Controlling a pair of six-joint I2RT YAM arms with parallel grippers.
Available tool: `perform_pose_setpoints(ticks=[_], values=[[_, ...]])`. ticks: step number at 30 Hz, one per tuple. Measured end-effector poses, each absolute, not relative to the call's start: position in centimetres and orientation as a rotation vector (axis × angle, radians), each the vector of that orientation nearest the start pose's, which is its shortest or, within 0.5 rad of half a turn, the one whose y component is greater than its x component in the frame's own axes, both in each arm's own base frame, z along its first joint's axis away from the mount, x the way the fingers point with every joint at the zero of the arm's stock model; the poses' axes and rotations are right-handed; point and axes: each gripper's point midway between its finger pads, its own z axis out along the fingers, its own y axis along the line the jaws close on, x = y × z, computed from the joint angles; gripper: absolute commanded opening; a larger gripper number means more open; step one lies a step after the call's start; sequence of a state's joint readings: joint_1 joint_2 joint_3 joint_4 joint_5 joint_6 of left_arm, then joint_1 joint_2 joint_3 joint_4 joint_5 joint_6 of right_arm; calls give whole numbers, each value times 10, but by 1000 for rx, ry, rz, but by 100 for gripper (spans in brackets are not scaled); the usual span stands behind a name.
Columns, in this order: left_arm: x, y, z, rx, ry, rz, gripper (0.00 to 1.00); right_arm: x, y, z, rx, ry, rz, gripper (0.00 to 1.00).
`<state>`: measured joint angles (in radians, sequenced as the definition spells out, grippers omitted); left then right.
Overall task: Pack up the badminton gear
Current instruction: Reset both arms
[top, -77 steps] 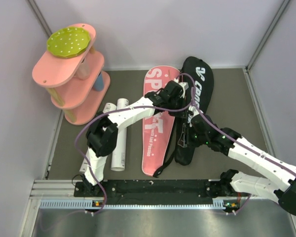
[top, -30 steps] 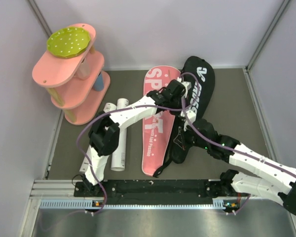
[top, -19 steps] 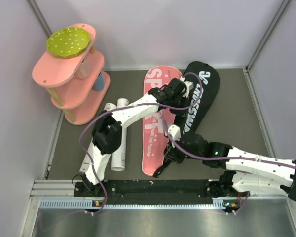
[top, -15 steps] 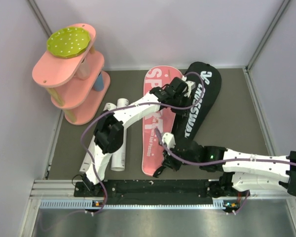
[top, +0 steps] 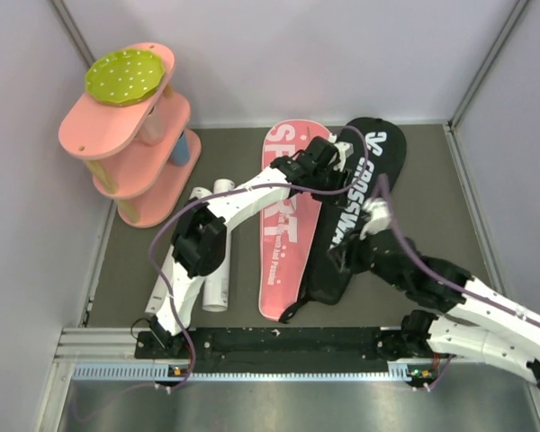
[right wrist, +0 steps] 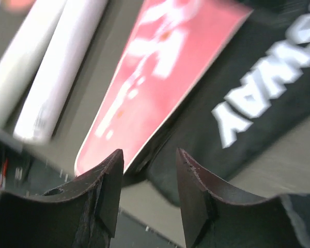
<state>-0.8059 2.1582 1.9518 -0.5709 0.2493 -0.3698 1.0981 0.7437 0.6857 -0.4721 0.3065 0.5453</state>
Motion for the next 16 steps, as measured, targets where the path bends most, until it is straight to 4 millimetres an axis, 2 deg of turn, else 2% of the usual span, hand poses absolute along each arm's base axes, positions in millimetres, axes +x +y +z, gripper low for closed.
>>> perform_pose_setpoints(ticks=[2, 3, 5, 8, 9, 12, 14, 15, 16], values=[[349, -445, 145, 655, 2397, -840, 50, 180, 191, 203, -172, 2082, 602, 51], [349, -444, 144, 648, 2399, -836, 50, 187, 178, 207, -101, 2078, 571, 55], [345, -436, 144, 636, 2410, -822, 50, 195, 151, 210, 19, 2084, 499, 58], [334, -415, 157, 613, 2405, -781, 51, 198, 126, 211, 94, 2128, 387, 73], [330, -406, 168, 600, 2390, -769, 51, 199, 122, 211, 94, 2151, 345, 80], [315, -376, 211, 560, 2309, -744, 51, 200, 119, 213, 49, 2189, 282, 90], [304, -352, 251, 520, 2205, -741, 53, 197, 115, 215, 6, 2183, 269, 94], [297, -338, 273, 498, 2142, -742, 54, 195, 112, 219, -12, 2167, 271, 99], [288, -322, 299, 471, 2067, -749, 57, 192, 108, 227, -30, 2134, 284, 99]])
